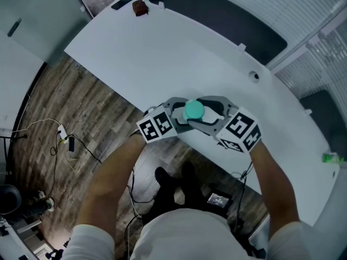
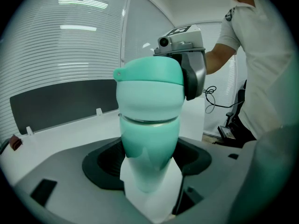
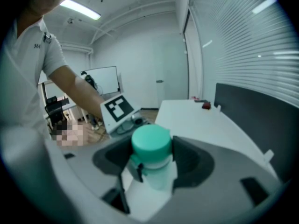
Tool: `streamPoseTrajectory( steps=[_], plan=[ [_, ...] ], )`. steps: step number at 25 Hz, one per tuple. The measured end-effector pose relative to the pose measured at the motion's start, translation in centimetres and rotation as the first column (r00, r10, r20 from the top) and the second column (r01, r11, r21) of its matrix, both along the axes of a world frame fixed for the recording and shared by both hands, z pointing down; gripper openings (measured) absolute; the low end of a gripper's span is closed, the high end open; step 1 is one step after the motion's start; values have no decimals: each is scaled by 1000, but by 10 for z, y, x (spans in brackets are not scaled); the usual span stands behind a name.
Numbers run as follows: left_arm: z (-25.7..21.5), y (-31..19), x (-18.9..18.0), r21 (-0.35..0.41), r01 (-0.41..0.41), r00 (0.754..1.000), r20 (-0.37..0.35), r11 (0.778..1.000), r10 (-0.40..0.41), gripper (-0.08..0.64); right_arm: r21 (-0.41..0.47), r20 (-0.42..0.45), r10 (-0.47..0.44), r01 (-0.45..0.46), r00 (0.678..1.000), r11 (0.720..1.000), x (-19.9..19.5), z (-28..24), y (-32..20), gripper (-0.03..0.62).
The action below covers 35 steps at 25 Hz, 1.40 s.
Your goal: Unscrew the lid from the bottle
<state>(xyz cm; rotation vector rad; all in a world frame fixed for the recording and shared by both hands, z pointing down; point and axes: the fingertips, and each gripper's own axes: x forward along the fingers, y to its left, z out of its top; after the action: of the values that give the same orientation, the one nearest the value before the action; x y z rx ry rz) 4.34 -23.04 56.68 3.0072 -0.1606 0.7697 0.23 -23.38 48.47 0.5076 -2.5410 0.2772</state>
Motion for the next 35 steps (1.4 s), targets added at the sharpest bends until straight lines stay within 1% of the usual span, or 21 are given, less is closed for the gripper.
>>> streamPoseTrajectory(
  steps=[2, 3, 5, 6, 7, 9, 11, 13, 14, 15, 17, 18, 19, 20, 21, 25, 27, 29, 32, 35],
  plan=[
    [-1, -1, -1, 19, 22, 1000, 9, 1000, -22, 318, 1, -5, 10, -10, 1000, 1000, 0, 0, -1, 285],
    [-3, -2, -1, 38, 51, 999, 11, 998, -52, 318, 2, -9, 22, -22, 1000, 1000, 0, -1, -2, 285],
    [-5, -5, -4, 80, 153, 988, -8, 985, -153, 318, 1, -12, 64, -64, 998, 998, 2, 0, -3, 285],
    [-5, -6, -5, 91, 219, 976, -28, 971, -217, 318, 0, -12, 96, -96, 995, 995, 3, 0, -4, 285],
    [-4, -7, -6, 94, 287, 958, -50, 953, -283, 318, 0, -12, 135, -135, 991, 991, 5, 0, -5, 285],
    [-5, -8, -7, 78, 406, 912, -95, 910, -399, 318, 1, -8, 224, -224, 975, 975, 7, -1, -6, 285],
    [-6, -9, -6, 56, 500, 862, -128, 864, -491, 318, 2, -3, 302, -302, 953, 953, 8, -1, -6, 285],
    [-5, -9, -7, 44, 568, 818, -139, 822, -558, 318, -3, 3, 366, -366, 931, 931, 6, -1, -4, 285],
    [-3, -10, -8, 47, 590, 803, -134, 806, -580, 318, -3, 5, 393, -393, 919, 919, 6, 0, -3, 285],
    [-2, -11, -7, 53, 605, 793, -126, 794, -596, 318, -2, 7, 418, -418, 908, 908, 6, 1, -3, 285],
    [-1, -13, -6, 57, 620, 783, -117, 783, -611, 318, 3, 9, 452, -452, 892, 892, 6, 1, -2, 285],
    [-1, -13, -6, 54, 620, 782, -116, 783, -612, 318, 6, 10, 455, -455, 891, 891, 6, 1, -2, 285],
    [0, -13, -6, 48, 615, 786, -117, 787, -607, 318, 9, 11, 447, -447, 895, 895, 6, 1, -2, 285],
    [0, -13, -6, 43, 602, 795, -118, 797, -595, 318, 12, 12, 430, -430, 903, 903, 6, 1, -2, 285],
    [0, -13, -5, 39, 582, 810, -120, 812, -574, 318, 18, 11, 407, -407, 913, 913, 6, 1, -2, 285],
    [-3, -10, -2, 38, 457, 886, -112, 889, -451, 318, 49, 3, 293, -293, 956, 955, 4, -2, 0, 285],
    [-6, -8, -1, 36, 389, 917, -109, 921, -383, 318, 54, -6, 241, -241, 970, 969, 4, -2, 2, 285],
    [-7, -7, 0, 34, 320, 944, -100, 947, -315, 318, 49, -12, 200, -200, 980, 979, 3, -2, 2, 285],
    [-5, -8, 0, 31, 237, 969, -81, 971, -234, 318, 44, -16, 171, -170, 985, 984, 3, -1, -1, 285],
    [-5, -10, 0, 23, 207, 976, -80, 978, -204, 318, 37, -13, 170, -170, 985, 985, 2, 0, -4, 285]
  ],
)
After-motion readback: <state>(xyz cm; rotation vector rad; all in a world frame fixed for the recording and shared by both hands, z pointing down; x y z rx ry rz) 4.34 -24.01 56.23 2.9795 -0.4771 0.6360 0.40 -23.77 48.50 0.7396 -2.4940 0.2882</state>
